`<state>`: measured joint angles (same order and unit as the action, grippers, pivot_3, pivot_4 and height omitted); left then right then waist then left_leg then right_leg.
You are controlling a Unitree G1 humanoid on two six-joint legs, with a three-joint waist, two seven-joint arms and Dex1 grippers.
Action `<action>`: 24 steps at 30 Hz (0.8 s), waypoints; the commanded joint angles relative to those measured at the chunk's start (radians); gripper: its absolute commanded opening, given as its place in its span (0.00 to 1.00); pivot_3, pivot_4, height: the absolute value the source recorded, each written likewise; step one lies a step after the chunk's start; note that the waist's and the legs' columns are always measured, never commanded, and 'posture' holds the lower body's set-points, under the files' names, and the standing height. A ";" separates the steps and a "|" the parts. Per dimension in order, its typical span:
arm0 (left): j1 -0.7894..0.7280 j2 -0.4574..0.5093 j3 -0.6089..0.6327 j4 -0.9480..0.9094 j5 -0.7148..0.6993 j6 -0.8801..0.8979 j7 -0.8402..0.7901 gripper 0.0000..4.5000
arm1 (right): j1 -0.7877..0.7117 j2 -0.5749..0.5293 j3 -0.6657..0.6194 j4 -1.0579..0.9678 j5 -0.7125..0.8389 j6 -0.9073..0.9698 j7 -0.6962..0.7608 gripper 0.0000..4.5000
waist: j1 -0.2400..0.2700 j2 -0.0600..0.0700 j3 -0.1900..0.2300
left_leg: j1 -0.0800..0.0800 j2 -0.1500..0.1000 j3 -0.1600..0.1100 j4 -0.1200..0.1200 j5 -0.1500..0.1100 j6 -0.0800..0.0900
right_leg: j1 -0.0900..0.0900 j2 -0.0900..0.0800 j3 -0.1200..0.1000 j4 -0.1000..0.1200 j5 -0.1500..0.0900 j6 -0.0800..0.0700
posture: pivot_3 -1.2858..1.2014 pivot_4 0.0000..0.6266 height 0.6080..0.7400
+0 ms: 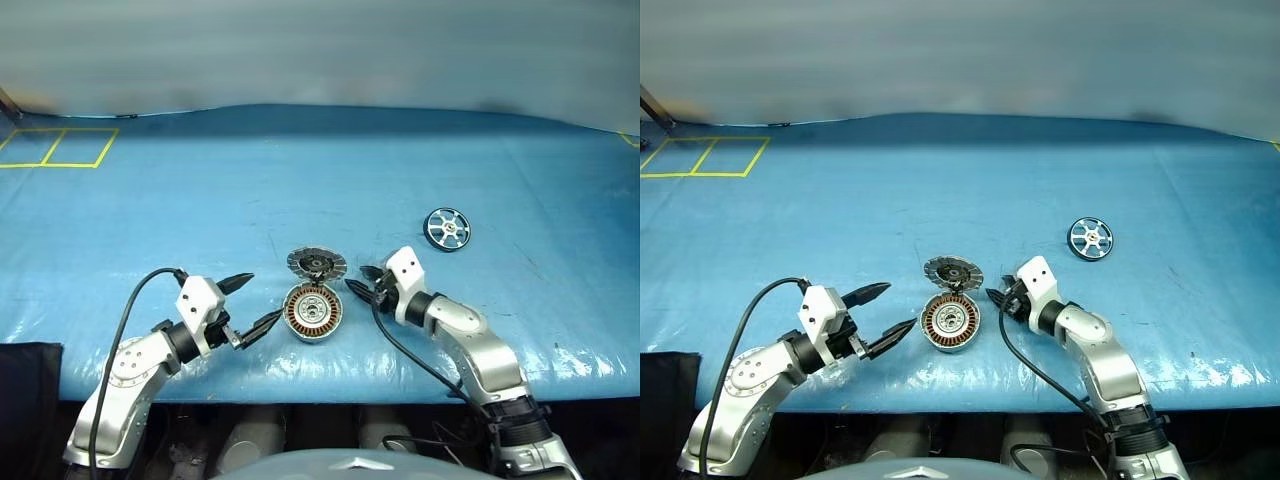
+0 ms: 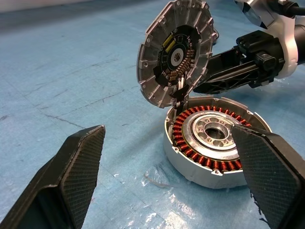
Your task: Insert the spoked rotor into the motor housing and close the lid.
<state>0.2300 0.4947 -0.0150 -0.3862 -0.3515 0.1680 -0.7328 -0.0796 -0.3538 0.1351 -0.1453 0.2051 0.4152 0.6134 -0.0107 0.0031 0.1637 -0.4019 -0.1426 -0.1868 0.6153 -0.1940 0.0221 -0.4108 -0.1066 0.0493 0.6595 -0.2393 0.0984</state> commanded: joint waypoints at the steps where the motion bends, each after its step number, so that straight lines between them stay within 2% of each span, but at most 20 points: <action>1: 0.023 -0.003 0.014 -0.026 0.005 -0.024 0.011 1.00 | 0.016 -0.008 -0.001 -0.062 0.023 -0.028 0.028 0.47 | 0.000 0.000 0.000 | 0.000 0.000 0.000 0.000 0.000 0.000 | 0.000 0.000 0.000 0.000 0.000 0.000 | 0.52 0.24 1.00; 13: 0.088 -0.032 0.011 -0.054 0.003 -0.118 0.016 1.00 | 0.064 -0.029 0.001 -0.099 0.006 -0.084 0.038 0.47 | 0.001 -0.001 0.000 | 0.000 0.001 0.000 0.000 -0.001 -0.001 | 0.000 -0.001 0.000 0.000 -0.001 -0.001 | 0.52 0.24 1.00; 24: 0.100 -0.032 0.008 -0.042 0.009 -0.141 0.020 1.00 | 0.024 -0.021 -0.045 -0.005 -0.036 -0.094 -0.068 0.47 | 0.001 -0.001 0.001 | 0.000 0.001 0.001 0.000 -0.001 -0.001 | 0.000 0.000 0.000 0.000 -0.001 -0.001 | 0.52 0.24 1.00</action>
<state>0.3287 0.4654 -0.0151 -0.3956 -0.3389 0.0498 -0.7158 -0.0353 -0.3781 0.1110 -0.1518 0.1747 0.3437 0.5605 -0.0101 0.0021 0.1644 -0.4019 -0.1412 -0.1859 0.6153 -0.1949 0.0210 -0.4105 -0.1071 0.0492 0.6596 -0.2399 0.0976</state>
